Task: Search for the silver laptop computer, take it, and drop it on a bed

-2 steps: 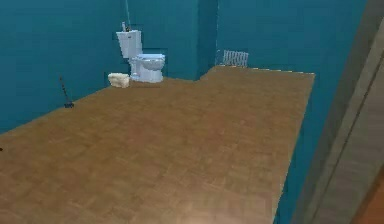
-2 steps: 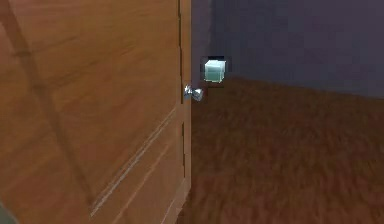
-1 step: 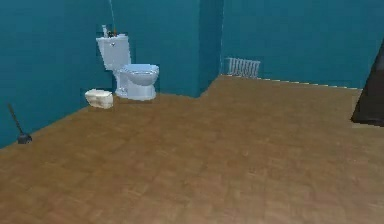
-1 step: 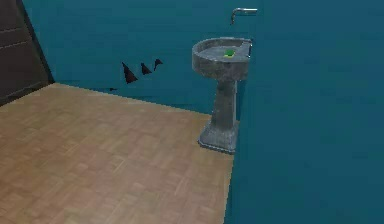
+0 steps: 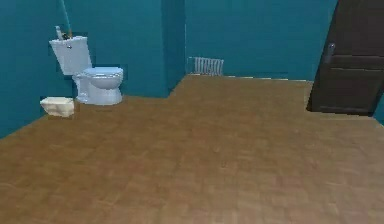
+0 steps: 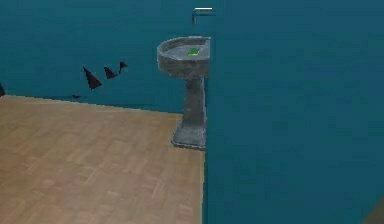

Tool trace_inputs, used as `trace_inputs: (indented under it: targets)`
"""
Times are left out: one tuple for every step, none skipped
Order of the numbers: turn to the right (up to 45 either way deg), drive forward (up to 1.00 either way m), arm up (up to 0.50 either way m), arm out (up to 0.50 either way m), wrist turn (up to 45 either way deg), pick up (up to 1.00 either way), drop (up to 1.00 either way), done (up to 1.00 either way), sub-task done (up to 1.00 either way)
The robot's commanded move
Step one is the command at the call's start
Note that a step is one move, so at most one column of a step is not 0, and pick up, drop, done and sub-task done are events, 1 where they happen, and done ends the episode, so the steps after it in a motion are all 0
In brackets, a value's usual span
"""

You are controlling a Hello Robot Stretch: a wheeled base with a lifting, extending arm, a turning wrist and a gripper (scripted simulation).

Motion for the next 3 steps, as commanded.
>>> trace_inputs:
  targets:
    - [0.0, 0.25, 0.00, 0.00, 0.0, 0.00, 0.00, 0.00, 0.00]
    - [45.0, 0.00, 0.00, 0.00, 0.0, 0.00, 0.00, 0.00, 0.00]
    - [12.0, 0.00, 0.00, 0.00, 0.0, 0.00, 0.00, 0.00, 0.00]
